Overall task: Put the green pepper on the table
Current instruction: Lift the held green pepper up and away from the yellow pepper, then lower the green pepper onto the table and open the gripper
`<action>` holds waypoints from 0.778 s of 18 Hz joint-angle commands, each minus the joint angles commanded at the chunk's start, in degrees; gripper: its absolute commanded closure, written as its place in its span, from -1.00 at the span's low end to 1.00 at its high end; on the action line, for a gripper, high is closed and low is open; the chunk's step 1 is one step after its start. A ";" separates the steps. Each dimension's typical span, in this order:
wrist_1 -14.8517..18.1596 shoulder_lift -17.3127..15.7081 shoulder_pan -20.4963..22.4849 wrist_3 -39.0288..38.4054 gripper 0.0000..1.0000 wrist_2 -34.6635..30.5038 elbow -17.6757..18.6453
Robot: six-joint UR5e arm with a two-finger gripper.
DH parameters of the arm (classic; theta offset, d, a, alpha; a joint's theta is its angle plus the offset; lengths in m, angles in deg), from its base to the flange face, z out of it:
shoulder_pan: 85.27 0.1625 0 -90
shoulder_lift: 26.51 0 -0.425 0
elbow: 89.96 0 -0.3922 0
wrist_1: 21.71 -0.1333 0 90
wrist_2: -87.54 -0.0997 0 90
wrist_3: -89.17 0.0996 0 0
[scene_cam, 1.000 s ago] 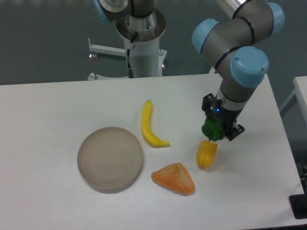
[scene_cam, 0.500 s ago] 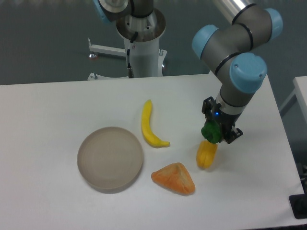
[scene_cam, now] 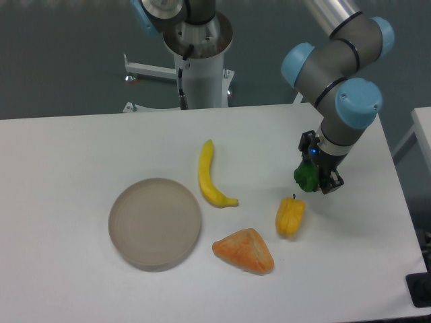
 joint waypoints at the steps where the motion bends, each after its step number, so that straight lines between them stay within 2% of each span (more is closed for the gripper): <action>1: -0.53 -0.09 0.97 1.32 0.78 0.00 1.05; 5: -0.71 -0.96 2.99 6.69 0.67 0.09 3.69; 7: -0.71 -1.41 3.52 7.66 0.47 0.00 4.31; 10: -0.71 -1.67 3.61 7.23 -0.03 0.00 4.75; 11: -0.80 -1.76 3.61 6.62 -0.89 0.26 4.93; 12: -1.06 -1.84 3.61 6.61 -1.00 0.35 4.93; 14: -1.94 -2.11 3.70 6.35 -1.00 0.53 5.11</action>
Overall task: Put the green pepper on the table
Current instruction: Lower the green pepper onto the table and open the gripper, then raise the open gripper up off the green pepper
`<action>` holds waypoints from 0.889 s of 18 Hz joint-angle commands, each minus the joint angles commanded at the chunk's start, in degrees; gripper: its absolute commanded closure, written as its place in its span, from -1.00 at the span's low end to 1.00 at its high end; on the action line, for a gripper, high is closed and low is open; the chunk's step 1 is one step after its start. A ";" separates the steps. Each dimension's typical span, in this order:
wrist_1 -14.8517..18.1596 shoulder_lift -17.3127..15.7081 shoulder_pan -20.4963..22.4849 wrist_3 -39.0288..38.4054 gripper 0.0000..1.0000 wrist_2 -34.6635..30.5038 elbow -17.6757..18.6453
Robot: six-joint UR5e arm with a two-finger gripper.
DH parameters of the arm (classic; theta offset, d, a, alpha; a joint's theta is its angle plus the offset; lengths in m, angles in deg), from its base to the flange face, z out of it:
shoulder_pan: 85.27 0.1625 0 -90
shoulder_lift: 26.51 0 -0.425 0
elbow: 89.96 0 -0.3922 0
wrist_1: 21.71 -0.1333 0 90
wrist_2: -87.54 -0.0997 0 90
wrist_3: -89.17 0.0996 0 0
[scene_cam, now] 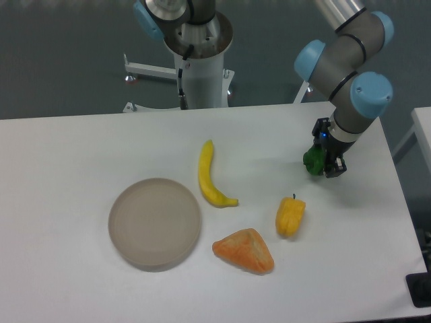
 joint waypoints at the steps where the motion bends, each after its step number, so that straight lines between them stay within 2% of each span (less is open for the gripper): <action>1: 0.08 0.00 -0.09 -0.52 -1.00 -0.35 -0.61; 4: 0.35 -0.17 -0.18 -3.86 -1.00 0.00 -1.23; 6: 2.01 -0.09 -0.52 -6.23 -1.00 -0.61 -3.59; 7: 4.11 0.35 -0.79 -7.46 -1.00 -0.61 -5.43; 10: 14.20 3.33 -2.28 -14.30 -1.00 -0.79 -15.95; 11: 15.37 4.21 -2.98 -17.37 -1.00 -0.79 -18.26; 12: 15.81 4.91 -3.95 -21.15 -1.00 -0.79 -19.67; 16: 13.98 5.88 -9.48 -31.96 -1.00 -1.23 -20.65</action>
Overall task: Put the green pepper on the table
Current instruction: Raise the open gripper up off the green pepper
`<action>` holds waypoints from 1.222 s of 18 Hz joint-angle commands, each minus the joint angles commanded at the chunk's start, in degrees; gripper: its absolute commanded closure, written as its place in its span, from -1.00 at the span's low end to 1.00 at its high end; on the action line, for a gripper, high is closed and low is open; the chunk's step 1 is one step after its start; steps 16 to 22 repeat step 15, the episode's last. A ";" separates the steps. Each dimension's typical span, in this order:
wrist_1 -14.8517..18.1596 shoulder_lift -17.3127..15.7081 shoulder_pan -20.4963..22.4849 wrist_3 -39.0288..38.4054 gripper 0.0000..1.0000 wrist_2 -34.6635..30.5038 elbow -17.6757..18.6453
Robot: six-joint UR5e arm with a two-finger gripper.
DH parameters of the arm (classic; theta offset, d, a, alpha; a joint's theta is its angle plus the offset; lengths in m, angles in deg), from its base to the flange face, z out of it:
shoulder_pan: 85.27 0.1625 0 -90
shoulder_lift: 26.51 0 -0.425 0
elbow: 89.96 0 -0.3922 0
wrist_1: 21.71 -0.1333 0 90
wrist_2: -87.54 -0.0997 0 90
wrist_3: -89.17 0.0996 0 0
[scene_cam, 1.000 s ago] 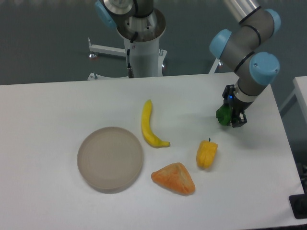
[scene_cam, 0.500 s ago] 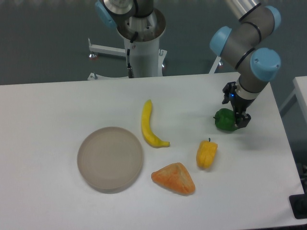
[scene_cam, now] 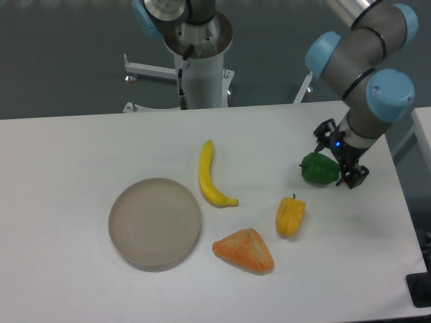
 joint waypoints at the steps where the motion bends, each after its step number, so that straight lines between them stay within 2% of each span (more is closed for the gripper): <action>1: -0.88 0.27 -1.49 -1.16 -1.00 0.00 -0.35; 4: -1.33 0.01 -3.00 -1.53 -1.00 -0.18 -0.79; 22: -1.94 -0.35 -3.17 -1.44 -1.00 0.09 -1.14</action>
